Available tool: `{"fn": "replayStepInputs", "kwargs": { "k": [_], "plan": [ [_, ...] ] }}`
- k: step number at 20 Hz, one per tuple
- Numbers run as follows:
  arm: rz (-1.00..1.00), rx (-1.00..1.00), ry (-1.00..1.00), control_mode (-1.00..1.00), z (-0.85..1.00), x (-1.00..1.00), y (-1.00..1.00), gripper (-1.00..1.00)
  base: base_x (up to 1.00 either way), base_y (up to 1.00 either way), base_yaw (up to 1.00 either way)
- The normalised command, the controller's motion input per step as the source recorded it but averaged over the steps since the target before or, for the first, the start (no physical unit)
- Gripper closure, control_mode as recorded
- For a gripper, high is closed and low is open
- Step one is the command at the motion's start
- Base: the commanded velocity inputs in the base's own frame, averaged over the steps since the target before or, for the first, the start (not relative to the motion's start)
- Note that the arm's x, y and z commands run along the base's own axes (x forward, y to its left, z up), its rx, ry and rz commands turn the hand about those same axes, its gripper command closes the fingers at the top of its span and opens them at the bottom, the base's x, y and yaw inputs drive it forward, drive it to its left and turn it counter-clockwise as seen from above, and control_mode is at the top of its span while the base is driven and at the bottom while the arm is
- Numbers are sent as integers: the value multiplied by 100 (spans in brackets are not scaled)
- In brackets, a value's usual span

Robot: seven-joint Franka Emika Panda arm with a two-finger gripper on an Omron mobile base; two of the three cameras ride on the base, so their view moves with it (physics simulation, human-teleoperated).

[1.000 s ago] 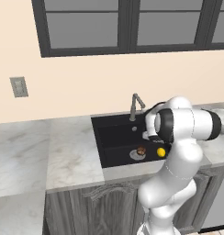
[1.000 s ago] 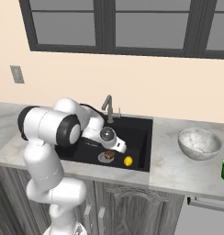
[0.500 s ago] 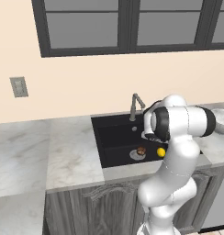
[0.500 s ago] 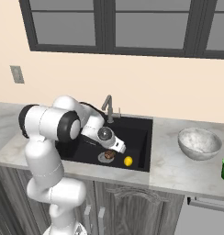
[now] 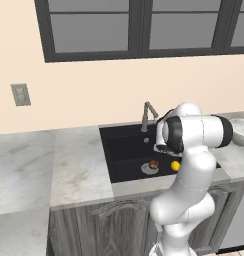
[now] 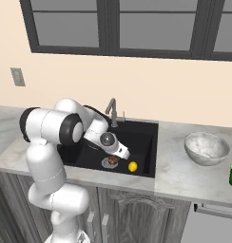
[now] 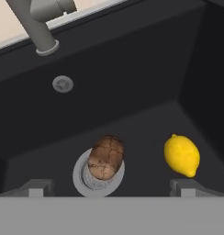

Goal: Remove the potato and lemon from the sink. Then move the bowl and cup from the counter to the sink for washing.

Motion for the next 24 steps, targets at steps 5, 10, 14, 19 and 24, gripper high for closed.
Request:
{"fn": "replayStepInputs", "kwargs": {
  "k": [5,10,14,19,24],
  "plan": [
    [0,0,0,-100,0,0,0,-100,0,0,0],
    [0,-3,0,-100,-3,0,0,-100,0,0,0],
    [0,-5,1,-100,-6,0,4,-100,0,0,0],
    [0,-3,1,-100,-8,0,7,-100,0,0,0],
    [0,0,0,-100,-8,0,7,-100,0,0,0]
  ]
}}
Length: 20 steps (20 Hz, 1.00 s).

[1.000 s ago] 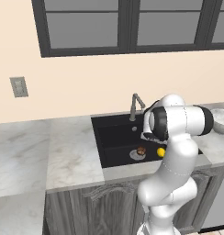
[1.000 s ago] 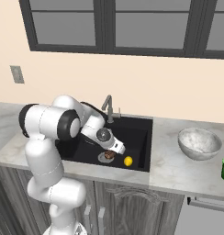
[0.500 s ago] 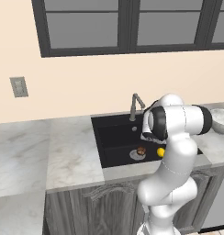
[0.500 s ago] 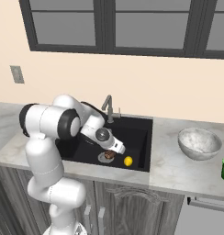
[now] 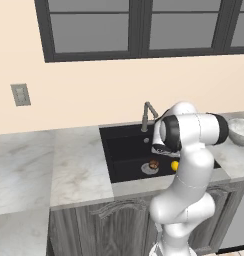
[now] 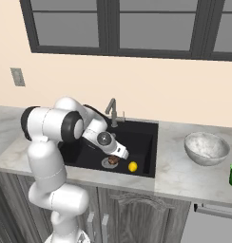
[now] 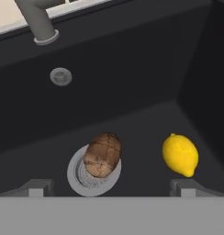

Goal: Remove the potato and lemon from the sink. Then move the bowl and cup from the counter to the sink for washing.

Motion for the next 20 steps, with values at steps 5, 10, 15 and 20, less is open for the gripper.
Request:
{"fn": "replayStepInputs", "kwargs": {
  "k": [5,10,15,20],
  "plan": [
    [0,0,0,-100,-6,0,6,-100,0,0,0],
    [0,0,0,-100,-7,-2,4,-100,0,0,0],
    [0,0,0,-100,-7,-1,5,-100,0,0,0],
    [0,0,0,-100,-7,0,7,-100,0,0,0]
  ]
}}
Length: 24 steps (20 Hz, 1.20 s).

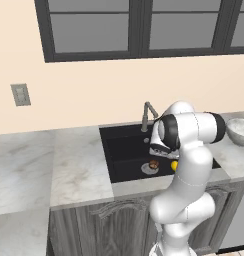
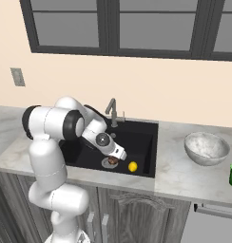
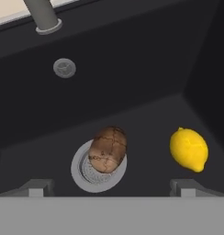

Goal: Remove the potato and lemon from the sink. Then move the bowl and cup from the counter to the sink for washing.

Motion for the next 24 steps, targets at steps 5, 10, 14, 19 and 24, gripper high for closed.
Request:
{"fn": "replayStepInputs", "kwargs": {
  "k": [5,10,14,19,24],
  "plan": [
    [0,0,0,-100,-6,0,5,-100,0,0,0],
    [0,-1,0,-100,-10,-1,4,-100,0,0,0],
    [0,-2,-3,-100,-10,0,3,-100,0,0,0],
    [0,-2,-1,-100,-9,0,2,-100,0,0,0],
    [0,-1,0,-100,-10,0,3,-100,0,0,0]
  ]
}}
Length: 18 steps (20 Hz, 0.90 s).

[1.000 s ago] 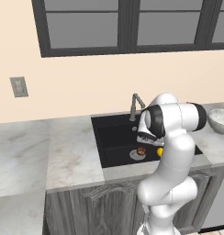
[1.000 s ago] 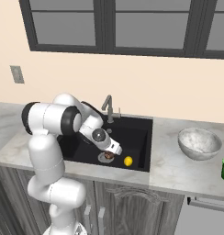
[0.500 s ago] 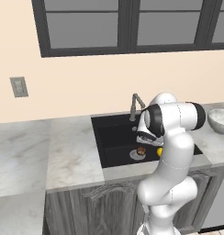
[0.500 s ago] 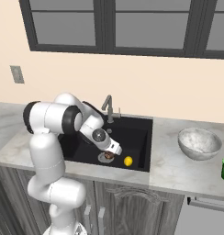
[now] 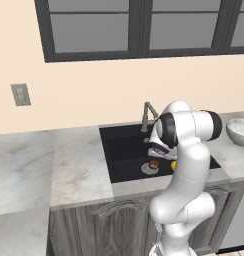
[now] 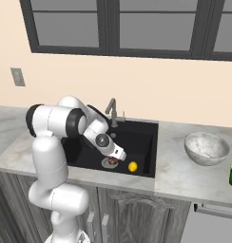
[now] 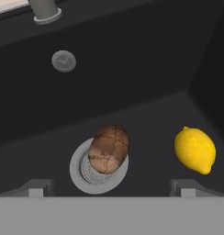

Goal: Remove the potato and lemon from the sink. Then move the bowl and cup from the counter to the sink for washing.

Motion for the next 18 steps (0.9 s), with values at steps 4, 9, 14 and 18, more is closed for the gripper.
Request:
{"fn": "replayStepInputs", "kwargs": {
  "k": [4,9,14,18],
  "plan": [
    [0,0,0,-100,-8,0,3,-100,0,0,0],
    [0,0,0,-100,-7,1,3,-100,0,0,0],
    [0,0,0,-100,-8,1,3,-100,0,0,0],
    [0,0,0,-100,-8,1,3,-100,0,0,0]
  ]
}}
